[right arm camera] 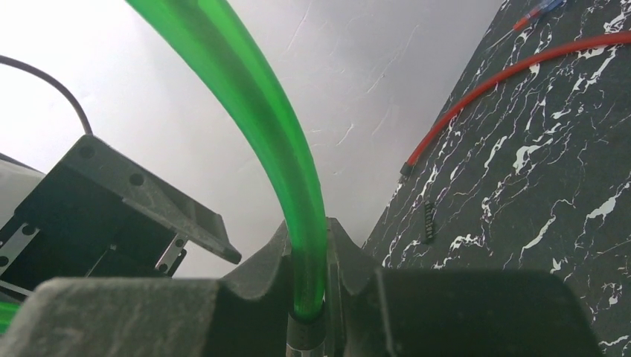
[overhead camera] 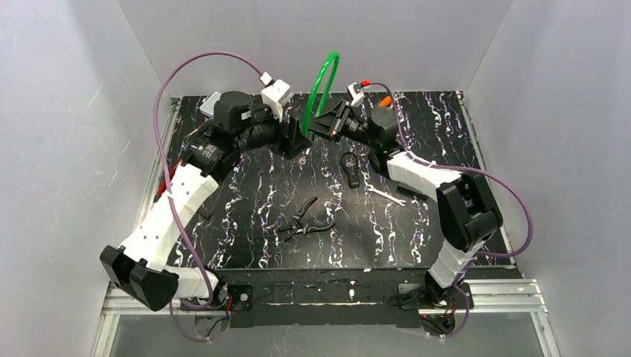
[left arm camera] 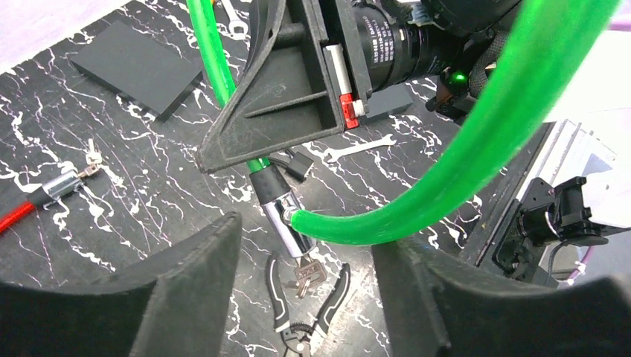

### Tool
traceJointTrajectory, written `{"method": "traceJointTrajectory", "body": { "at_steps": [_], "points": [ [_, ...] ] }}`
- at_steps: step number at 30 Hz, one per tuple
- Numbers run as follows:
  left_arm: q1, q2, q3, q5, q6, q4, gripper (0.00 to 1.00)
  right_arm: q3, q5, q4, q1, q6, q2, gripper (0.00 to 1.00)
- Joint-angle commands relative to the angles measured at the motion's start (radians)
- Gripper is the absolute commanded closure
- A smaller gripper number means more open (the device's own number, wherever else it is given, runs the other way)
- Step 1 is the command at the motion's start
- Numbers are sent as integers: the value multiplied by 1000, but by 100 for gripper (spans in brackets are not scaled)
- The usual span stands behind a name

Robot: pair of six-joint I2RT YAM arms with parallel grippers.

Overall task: Lock with the key
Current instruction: Lock the lock.

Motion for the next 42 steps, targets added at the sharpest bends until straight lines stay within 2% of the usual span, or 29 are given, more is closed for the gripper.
{"method": "traceJointTrajectory", "body": {
  "at_steps": [1,5,10,14,18,23,26,29,37,42],
  "points": [
    [6,-38,28,23,-9,-33,30,17,-14,88,-2,-25,-71,99],
    [9,-62,-9,38,-27,-43,20,17,-8,53,-2,-32,-74,99],
    [14,-120,-81,35,-43,-50,19,17,6,0,-7,-41,-72,99],
    [15,-232,-186,5,-23,-21,22,21,14,-34,-15,-49,-71,99],
    [15,-377,-307,-53,116,-11,28,22,27,-61,-21,-57,-74,99],
    [0,-431,-406,-165,253,-38,32,23,45,-85,-24,-63,-71,99],
    [-39,-447,-469,-220,321,45,33,26,56,-97,-26,-75,-68,99],
    [-123,-456,-529,-312,387,180,34,25,67,-109,-30,-86,-68,99],
    [-324,-368,-586,-524,497,431,41,7,99,-103,-35,-94,-59,99],
    [-351,-287,-593,-567,485,526,44,5,102,-93,-38,-82,-42,99]
  ]
}}
